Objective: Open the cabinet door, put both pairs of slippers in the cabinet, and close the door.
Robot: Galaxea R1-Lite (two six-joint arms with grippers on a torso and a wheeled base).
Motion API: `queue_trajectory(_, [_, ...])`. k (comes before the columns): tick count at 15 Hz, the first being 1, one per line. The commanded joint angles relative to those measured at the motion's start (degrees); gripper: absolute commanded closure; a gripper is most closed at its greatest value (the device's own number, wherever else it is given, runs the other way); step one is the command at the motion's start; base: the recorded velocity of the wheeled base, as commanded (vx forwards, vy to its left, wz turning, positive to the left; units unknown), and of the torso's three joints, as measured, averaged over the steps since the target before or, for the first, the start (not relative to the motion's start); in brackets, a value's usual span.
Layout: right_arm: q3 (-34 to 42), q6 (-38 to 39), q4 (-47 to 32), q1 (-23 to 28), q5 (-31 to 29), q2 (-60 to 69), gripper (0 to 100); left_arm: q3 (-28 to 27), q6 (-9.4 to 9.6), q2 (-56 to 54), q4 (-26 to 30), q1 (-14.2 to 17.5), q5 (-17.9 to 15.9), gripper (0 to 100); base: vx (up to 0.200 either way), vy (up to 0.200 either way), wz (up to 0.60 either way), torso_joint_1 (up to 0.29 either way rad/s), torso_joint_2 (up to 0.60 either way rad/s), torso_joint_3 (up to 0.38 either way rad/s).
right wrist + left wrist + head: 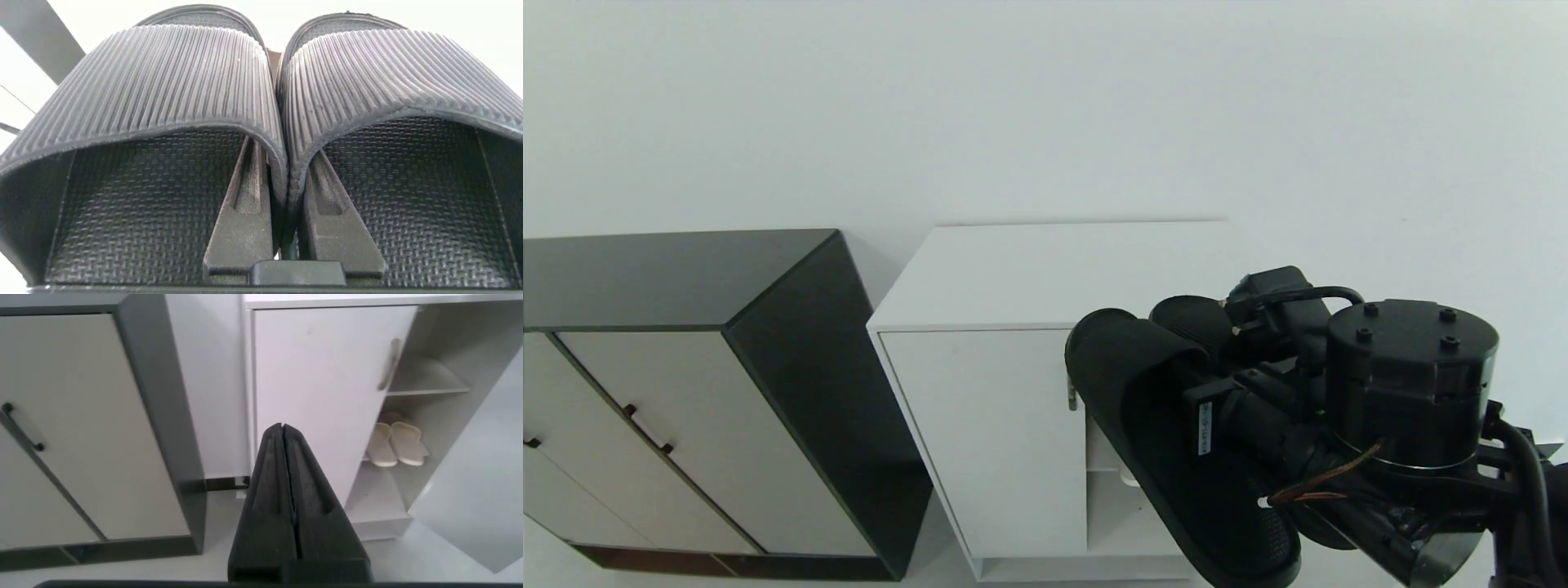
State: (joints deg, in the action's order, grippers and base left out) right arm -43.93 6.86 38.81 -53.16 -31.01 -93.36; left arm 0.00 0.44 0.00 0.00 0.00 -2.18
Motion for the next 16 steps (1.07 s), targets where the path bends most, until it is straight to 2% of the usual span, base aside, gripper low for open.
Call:
queue_trajectory(1, [0.08,-0.01,0.03,-0.01,-0.01,-0.25,100,0.0,0.0,0.0,0.0,0.0,0.07,100,0.0,0.0,0.0,0.0,0.0,0.0])
queue_trajectory(16, [0.96,-0.54,0.12,-0.01,0.08,-1.13,100,0.0,0.0,0.0,0.0,0.0,-0.02,100,0.0,0.0,0.0,-0.005,0.01,0.007])
